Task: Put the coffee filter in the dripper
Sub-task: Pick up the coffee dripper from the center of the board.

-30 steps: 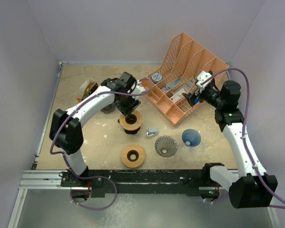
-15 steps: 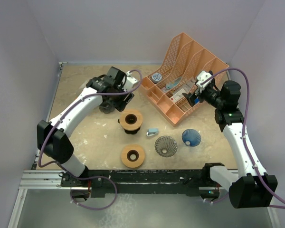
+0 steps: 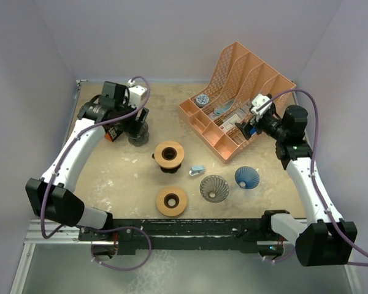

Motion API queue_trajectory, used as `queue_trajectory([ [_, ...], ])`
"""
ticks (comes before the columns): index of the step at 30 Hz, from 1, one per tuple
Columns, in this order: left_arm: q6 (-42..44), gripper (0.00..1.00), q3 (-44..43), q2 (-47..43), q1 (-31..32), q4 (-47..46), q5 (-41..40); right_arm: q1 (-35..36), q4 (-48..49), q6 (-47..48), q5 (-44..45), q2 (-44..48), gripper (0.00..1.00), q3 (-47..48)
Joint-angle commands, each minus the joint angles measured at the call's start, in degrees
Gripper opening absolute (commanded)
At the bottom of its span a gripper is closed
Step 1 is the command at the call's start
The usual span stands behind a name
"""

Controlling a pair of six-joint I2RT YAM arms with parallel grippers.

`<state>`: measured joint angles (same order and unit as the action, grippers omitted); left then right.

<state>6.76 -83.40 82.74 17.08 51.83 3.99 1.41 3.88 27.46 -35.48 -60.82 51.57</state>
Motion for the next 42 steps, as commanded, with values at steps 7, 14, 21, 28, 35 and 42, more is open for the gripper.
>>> queue_trajectory([
  [7,-2.4,0.81,3.6,-7.6,-8.0,-5.5,3.1,-0.4,1.6,1.7,-1.3,-0.6,1.0,-0.8],
  [14,-3.9,0.84,2.5,-7.4,-10.9,-6.7,1.0,-0.4,1.6,1.0,-4.2,0.7,1.0,-0.4],
  [21,-3.4,0.84,-0.2,-2.9,-12.3,-6.7,4.0,-0.4,0.8,0.8,-5.5,1.5,1.0,-0.1],
  [28,-2.2,0.84,-1.2,-0.5,-13.4,-6.7,4.9,-0.4,0.0,0.9,-6.8,1.3,1.0,-0.1],
  [35,1.3,0.83,-2.3,1.9,-13.4,-4.8,11.2,-0.4,-0.4,1.8,-8.3,1.2,1.0,-0.1],
  [42,5.7,0.82,0.8,1.2,-11.7,-4.1,14.9,-0.2,-12.3,10.3,-9.8,-2.7,1.0,4.2],
])
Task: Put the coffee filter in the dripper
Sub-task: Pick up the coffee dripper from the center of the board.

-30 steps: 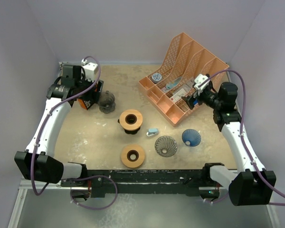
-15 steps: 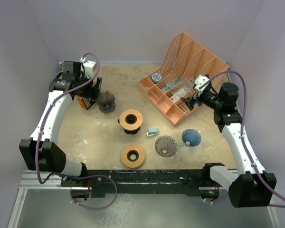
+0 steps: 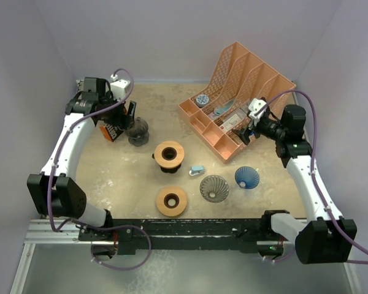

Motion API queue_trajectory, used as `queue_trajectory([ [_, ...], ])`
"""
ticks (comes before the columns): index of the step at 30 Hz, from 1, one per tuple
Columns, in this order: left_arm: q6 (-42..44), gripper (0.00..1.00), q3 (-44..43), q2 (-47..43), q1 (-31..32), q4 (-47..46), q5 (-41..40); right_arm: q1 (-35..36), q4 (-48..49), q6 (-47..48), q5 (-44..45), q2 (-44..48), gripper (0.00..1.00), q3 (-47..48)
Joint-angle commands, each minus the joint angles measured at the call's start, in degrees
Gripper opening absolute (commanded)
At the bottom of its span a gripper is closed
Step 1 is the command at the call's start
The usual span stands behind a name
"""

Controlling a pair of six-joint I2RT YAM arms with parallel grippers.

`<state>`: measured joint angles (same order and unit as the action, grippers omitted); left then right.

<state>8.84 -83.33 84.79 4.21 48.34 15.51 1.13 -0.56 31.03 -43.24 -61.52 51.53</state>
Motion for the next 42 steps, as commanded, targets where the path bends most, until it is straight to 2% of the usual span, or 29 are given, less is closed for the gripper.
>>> queue_trajectory([
  [1,4.2,0.82,1.2,-1.1,1.8,-0.7,2.9,0.1,-9.8,8.0,-1.7,-2.3,1.0,4.7],
  [5,5.7,0.81,4.6,-3.2,6.0,-2.0,0.0,1.0,-18.4,15.9,-1.2,-2.7,1.0,5.9],
  [8,6.3,0.81,7.7,-5.9,8.4,-4.6,-2.5,2.1,-25.3,22.4,3.3,-3.0,1.0,7.0],
  [14,6.4,0.81,11.9,-9.1,9.2,-8.9,-3.9,4.7,-36.2,31.3,7.9,-3.5,0.99,8.2],
  [21,6.9,0.8,13.0,-9.6,9.2,-10.9,-6.7,17.8,-33.9,26.7,6.5,-5.1,0.97,6.6],
  [27,7.5,0.8,12.4,-8.4,9.2,-11.7,-9.3,24.0,-33.8,27.3,6.7,-8.5,0.94,5.3],
  [42,7.6,0.79,12.9,-6.0,9.2,-12.6,-12.1,36.4,-38.3,28.8,14.1,-18.9,0.74,4.5],
])
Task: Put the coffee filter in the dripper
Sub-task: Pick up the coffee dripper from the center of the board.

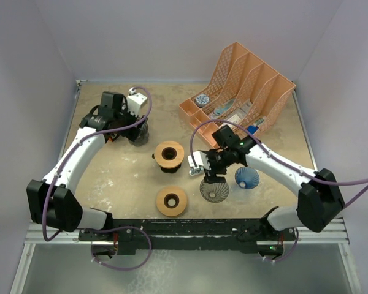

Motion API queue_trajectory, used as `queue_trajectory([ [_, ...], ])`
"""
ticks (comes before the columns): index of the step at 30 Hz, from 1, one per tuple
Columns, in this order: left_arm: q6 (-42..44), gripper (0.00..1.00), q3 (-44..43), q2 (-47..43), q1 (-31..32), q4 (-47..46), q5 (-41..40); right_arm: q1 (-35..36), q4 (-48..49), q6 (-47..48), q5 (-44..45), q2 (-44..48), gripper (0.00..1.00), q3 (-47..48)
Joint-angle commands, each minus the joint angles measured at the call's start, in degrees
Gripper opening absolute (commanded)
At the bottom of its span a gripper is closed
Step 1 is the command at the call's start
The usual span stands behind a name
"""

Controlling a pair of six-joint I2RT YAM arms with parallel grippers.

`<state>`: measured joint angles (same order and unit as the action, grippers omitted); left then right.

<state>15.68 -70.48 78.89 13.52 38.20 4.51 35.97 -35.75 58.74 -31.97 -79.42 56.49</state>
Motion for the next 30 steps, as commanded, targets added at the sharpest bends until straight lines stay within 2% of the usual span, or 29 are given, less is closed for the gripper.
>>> queue_trajectory([
  [1,0.8,0.79,0.1,-0.1,-0.1,-2.5,-1.1,2.0,-3.2,1.2,3.2,-1.4,0.72,-0.6],
  [17,1.1,0.79,0.6,0.5,0.0,-3.2,-1.8,4.0,-5.7,0.8,5.0,-4.9,0.35,-0.1],
  [27,1.8,0.79,-0.2,0.6,0.4,-2.8,-1.9,4.1,-7.2,1.2,2.0,-5.1,0.02,0.9],
  [30,2.3,0.79,-0.7,0.6,0.6,-2.4,-2.0,4.1,-7.6,1.3,0.6,-4.6,0.0,1.5],
])
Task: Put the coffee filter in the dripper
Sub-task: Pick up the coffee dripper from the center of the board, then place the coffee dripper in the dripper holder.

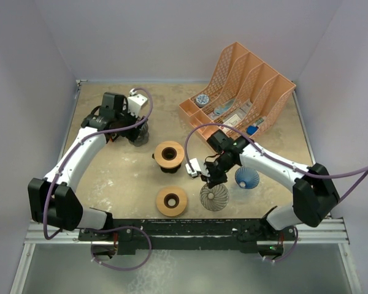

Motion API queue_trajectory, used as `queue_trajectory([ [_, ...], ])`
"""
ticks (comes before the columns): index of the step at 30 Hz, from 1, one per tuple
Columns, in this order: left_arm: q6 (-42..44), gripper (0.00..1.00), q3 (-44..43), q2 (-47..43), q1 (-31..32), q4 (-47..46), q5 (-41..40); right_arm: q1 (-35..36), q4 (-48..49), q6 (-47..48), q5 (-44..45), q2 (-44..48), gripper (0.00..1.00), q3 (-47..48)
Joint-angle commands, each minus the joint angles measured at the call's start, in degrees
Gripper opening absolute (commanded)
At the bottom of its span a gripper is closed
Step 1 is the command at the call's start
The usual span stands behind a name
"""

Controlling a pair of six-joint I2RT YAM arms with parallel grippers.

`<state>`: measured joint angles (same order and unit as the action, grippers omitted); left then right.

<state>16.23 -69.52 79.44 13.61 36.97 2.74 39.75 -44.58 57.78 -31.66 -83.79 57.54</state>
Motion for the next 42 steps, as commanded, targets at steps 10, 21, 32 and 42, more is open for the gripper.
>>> queue_trajectory([
  [10,1.8,0.79,-4.3,-0.6,0.6,-0.6,1.9,0.3,-2.1,2.1,-8.3,-0.3,0.0,8.1],
  [21,-4.6,0.84,-7.2,-2.6,0.5,-5.5,-2.9,0.3,8.1,-13.8,-17.4,-1.0,0.0,19.3],
  [32,-9.3,0.86,-8.2,-4.7,-2.4,-6.5,-2.4,0.2,24.2,-37.2,-13.3,-5.3,0.0,26.8],
  [42,-8.6,0.86,-6.4,-7.0,-2.5,-6.9,-0.4,-0.5,25.0,-45.3,-9.8,-12.1,0.0,31.6],
])
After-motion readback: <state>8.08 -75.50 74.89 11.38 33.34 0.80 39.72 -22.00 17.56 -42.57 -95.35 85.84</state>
